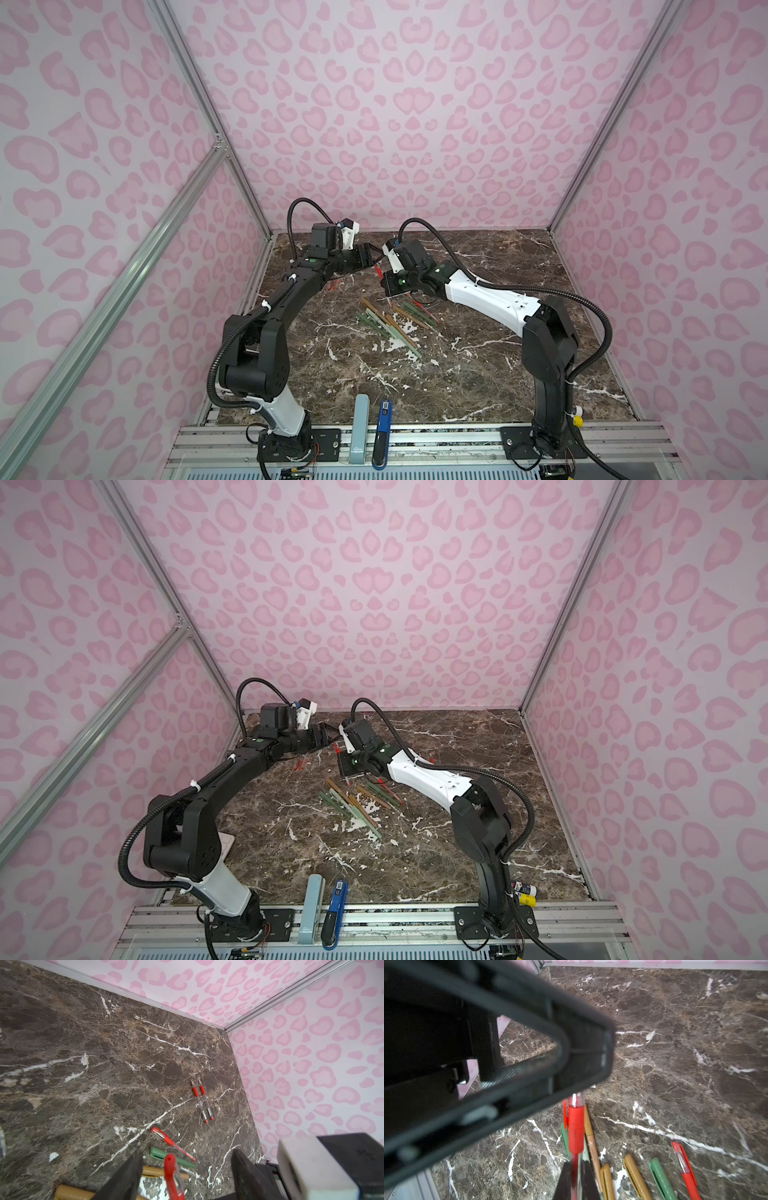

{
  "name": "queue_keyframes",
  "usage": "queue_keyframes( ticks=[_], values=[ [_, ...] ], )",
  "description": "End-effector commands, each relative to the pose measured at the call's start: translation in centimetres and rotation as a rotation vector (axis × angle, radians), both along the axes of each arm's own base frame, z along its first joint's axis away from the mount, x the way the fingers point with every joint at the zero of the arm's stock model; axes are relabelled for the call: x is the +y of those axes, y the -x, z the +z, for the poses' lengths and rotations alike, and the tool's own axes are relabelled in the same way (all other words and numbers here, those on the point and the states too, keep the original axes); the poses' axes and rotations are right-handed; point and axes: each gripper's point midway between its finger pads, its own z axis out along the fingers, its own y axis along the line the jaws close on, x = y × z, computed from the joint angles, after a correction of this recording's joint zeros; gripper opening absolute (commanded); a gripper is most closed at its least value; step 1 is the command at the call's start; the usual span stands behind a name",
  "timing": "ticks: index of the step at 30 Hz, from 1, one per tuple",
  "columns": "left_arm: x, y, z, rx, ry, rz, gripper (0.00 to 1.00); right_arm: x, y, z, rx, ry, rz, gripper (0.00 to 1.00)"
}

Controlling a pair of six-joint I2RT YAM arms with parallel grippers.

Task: Remove pen caps from pens
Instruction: Open the pen cap on the pen.

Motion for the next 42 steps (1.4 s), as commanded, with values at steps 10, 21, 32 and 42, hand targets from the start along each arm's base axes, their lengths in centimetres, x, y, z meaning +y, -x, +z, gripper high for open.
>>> queue_keyframes(
  ticks=[10,21,32,42],
  values=[
    [0.7,-0.3,0.4,-0.031,0.011,0.007,0.34,1.2,0.8,0.4,-0.008,-0.004,0.054,0.02],
    [0.9,-0.1,0.5,-0.028,0.009,0.012,0.04,1.4,0.9,1.1,-0.032,-0.004,0.061,0.02],
    [0.6,0.2,0.8,-0.028,0.025,-0.004,0.04,1.9,0.4,1.3,-0.036,-0.003,0.069,0.22],
    [0.4,0.3,1.2,-0.031,0.049,-0.012,0.04,2.1,0.2,-0.4,-0.011,-0.003,0.070,0.16]
  ],
)
